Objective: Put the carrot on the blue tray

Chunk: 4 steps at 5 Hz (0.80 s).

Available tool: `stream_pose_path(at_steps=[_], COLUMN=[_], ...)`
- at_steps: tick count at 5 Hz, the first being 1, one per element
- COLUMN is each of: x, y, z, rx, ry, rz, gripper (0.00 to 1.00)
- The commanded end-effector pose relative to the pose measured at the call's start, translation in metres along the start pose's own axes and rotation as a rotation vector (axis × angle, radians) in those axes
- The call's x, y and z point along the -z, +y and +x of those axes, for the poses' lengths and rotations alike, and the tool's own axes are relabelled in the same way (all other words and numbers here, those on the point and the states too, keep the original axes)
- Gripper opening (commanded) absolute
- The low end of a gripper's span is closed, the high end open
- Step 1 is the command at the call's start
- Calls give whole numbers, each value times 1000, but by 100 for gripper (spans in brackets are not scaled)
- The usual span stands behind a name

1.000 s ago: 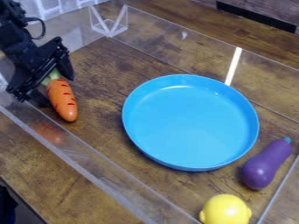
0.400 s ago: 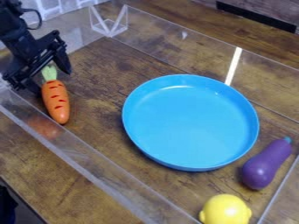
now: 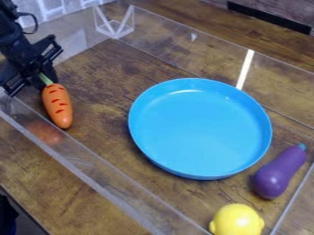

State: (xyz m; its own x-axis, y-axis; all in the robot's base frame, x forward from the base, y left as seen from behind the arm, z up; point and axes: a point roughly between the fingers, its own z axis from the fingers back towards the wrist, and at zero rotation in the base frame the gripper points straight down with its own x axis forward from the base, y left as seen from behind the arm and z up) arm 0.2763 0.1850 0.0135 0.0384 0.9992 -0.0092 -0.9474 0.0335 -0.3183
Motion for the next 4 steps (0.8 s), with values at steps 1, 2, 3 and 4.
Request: stream_pose_path(at_steps=[1, 2, 3, 4], x=[-10, -30, -39, -48], y=[-15, -33, -44, -54], z=[-18, -35, -57, -74], rx=[43, 76, 152, 224], ry=[12, 24, 47, 45], rz=[4, -3, -4, -14], gripper=[0, 0, 0, 0])
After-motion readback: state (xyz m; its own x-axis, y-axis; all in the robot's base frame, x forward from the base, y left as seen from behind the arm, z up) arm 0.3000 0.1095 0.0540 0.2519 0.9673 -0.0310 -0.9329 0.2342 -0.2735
